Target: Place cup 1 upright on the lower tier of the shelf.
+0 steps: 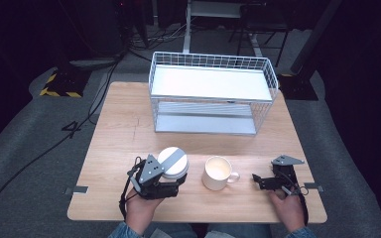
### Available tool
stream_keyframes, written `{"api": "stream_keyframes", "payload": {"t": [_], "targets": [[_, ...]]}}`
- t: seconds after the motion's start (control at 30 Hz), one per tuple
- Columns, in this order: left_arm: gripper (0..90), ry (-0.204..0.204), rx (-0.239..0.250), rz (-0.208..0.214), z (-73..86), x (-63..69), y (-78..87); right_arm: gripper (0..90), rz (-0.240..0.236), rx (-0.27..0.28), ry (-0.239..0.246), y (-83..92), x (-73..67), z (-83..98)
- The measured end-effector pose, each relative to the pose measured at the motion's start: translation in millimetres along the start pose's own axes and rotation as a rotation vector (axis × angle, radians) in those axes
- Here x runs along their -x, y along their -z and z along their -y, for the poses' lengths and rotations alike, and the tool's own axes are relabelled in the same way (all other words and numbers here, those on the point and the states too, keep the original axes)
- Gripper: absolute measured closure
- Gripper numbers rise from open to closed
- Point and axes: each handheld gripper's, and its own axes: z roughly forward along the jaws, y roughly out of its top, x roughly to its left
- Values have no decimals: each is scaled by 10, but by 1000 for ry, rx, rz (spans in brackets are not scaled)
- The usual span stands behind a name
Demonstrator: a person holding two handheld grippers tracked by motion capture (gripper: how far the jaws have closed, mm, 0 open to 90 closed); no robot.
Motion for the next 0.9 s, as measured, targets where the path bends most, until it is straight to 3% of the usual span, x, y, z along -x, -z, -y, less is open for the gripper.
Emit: {"api": "stream_keyframes", "payload": {"t": [0.33, 0.47, 0.77, 0.9], "targets": [[190, 11, 21, -6, -176, -76, -79, 11, 0, 0, 0, 0, 0, 0], [190, 22, 19, -10, -247, -116, -157, 11, 0, -1, 1, 0, 0, 0], [190, -8, -2, -27, -380, -196, -410, 11, 1, 0, 1, 0, 0, 0], [190, 1, 2, -25, -413, -214, -514, 11, 1, 0, 1, 1, 0, 0]]}}
